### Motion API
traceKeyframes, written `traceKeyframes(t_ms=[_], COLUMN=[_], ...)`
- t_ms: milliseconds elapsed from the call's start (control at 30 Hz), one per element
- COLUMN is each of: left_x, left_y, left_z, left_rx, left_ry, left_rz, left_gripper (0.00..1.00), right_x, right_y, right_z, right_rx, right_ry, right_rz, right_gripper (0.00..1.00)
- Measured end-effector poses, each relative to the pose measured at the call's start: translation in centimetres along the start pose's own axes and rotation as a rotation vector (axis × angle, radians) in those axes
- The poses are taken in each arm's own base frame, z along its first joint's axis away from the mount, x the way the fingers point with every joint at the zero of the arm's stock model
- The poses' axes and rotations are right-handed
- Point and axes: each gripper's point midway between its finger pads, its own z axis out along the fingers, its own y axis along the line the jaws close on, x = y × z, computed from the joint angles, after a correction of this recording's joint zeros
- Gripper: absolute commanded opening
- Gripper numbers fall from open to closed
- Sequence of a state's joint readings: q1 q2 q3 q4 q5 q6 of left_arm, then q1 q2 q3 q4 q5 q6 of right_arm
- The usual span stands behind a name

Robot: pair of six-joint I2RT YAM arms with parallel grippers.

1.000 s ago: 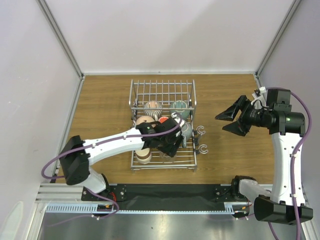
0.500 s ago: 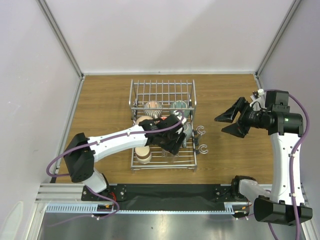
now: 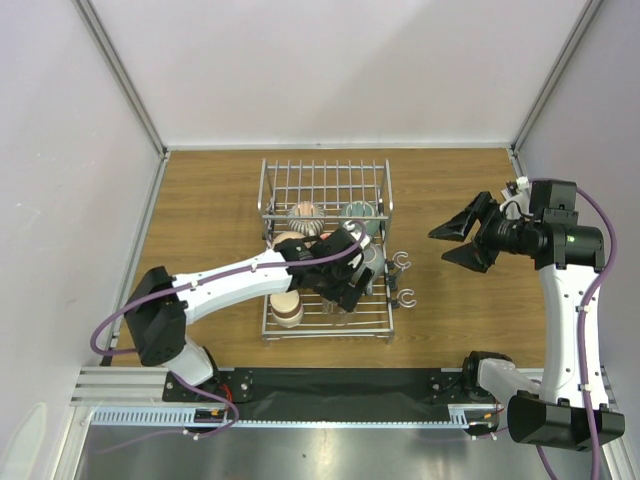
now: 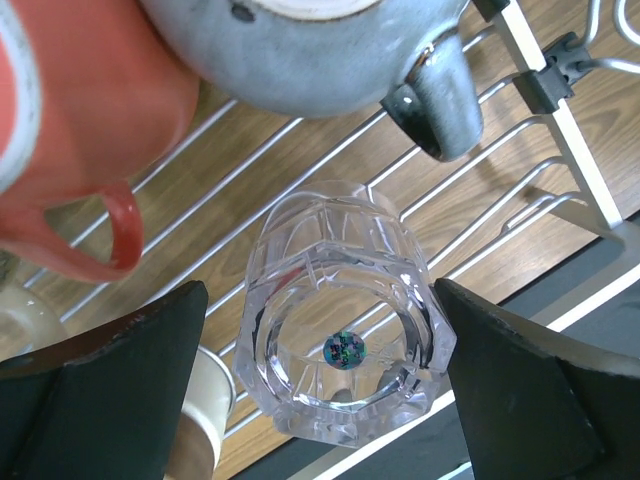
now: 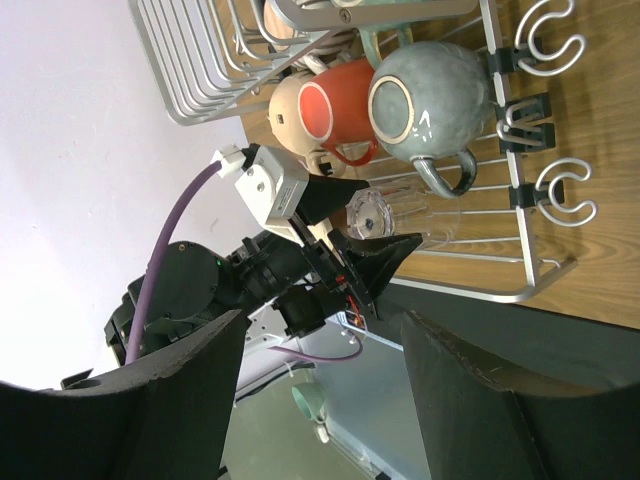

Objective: Load the cups into the dish rack

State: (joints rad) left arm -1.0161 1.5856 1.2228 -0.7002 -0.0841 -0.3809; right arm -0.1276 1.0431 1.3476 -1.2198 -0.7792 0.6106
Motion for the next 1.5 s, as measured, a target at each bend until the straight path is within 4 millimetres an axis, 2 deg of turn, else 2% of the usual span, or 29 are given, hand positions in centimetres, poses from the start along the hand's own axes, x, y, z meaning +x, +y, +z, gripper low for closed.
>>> traceKeyframes(t_ms=[500, 1000, 1133, 1300, 1367, 1500], left_x=[-0.4, -1.1, -1.6, -2.3, -2.3, -2.4], left_y=[0.4, -0.3, -0.3, -0.3, -0.3, -0.4], left_z=[-2.3, -4.6, -6.2, -8.3, -8.5, -8.9], left_rx=[0.010, 0.065, 0.081, 0.098, 0.103, 0.111], left_ry=[-0.062, -0.118, -0.163, -0.223, -0.230, -0.239], left_rz=[-0.008, -0.015, -0.027, -0.036, -0.041, -0.052], left_gripper=[1.00, 1.00, 1.00, 0.96, 0.92, 0.91], right_x=[0.1, 0.3, 0.3, 0.3, 0.3, 0.3], right_y=[0.0, -0.5, -0.6, -0.6, -0.6, -0.7], right_z=[-0.1, 0.0, 0.1, 0.1, 0.1, 0.1], right_rx=[-0.007, 0.004, 0.009, 0.009, 0.008, 0.009], right_ry=[-0.020, -0.025, -0.026, -0.026, -0.026, -0.025], right_rz=[0.023, 0.016, 0.010, 0.008, 0.008, 0.007], right_gripper=[0.70, 0.70, 0.70, 0.70, 0.70, 0.70])
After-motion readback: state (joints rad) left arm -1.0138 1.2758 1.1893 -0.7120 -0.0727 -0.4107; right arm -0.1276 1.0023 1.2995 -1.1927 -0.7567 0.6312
